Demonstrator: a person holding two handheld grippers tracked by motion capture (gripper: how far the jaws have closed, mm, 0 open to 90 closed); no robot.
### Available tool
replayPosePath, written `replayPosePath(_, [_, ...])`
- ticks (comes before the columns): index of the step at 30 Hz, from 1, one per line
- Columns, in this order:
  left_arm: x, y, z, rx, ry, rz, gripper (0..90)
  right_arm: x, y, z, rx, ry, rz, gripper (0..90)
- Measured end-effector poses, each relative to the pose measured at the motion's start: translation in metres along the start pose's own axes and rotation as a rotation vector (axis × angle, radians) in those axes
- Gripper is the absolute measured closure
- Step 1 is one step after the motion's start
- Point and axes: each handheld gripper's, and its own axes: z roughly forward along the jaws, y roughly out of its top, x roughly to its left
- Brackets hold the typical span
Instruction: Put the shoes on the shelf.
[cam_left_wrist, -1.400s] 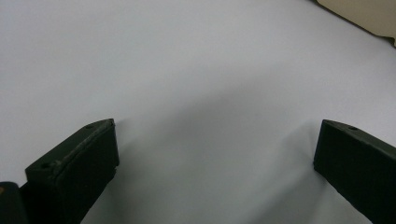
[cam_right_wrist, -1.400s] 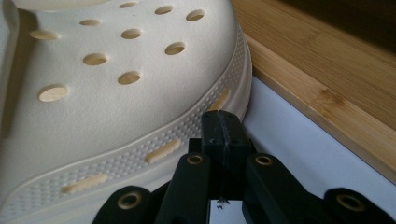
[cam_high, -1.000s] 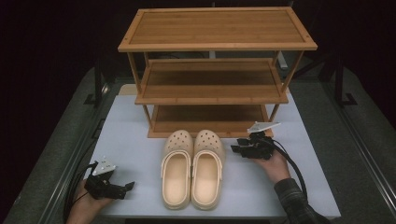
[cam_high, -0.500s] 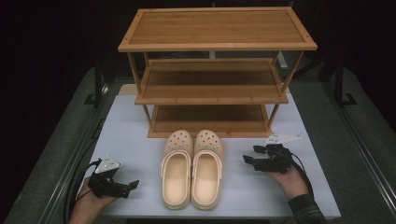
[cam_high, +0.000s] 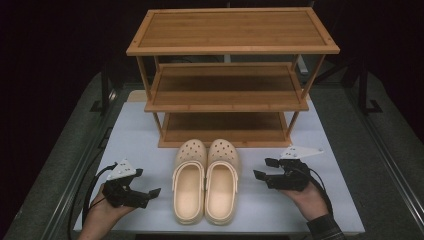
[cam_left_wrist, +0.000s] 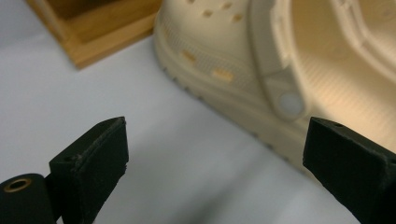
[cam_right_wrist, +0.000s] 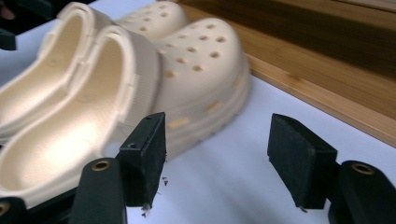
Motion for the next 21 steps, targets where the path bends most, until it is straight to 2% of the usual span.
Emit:
replayPosePath(4, [-0.009,0.013,0.002,-0.016,-0.026,0.015,7.0,0.011,0.006,0.004,-0.004,0.037,-0.012,36.9])
replayPosePath(8, [-0.014,0.023,0.007,-0.026,-0.048,0.032,13.7,0.020,0.009,0.010,-0.007,0.066,-0.027,36.9])
replayPosePath(13, [-0.019,0.032,0.020,-0.017,-0.065,0.049,16.0,0.029,0.013,0.023,0.004,0.083,-0.046,37.1])
replayPosePath(16, [-0.020,0.036,0.030,-0.011,-0.071,0.056,22.1,0.034,0.015,0.033,0.013,0.089,-0.053,37.7])
replayPosePath(21, [-0.023,0.043,0.043,0.002,-0.078,0.072,24.7,0.039,0.017,0.043,0.029,0.094,-0.058,37.7])
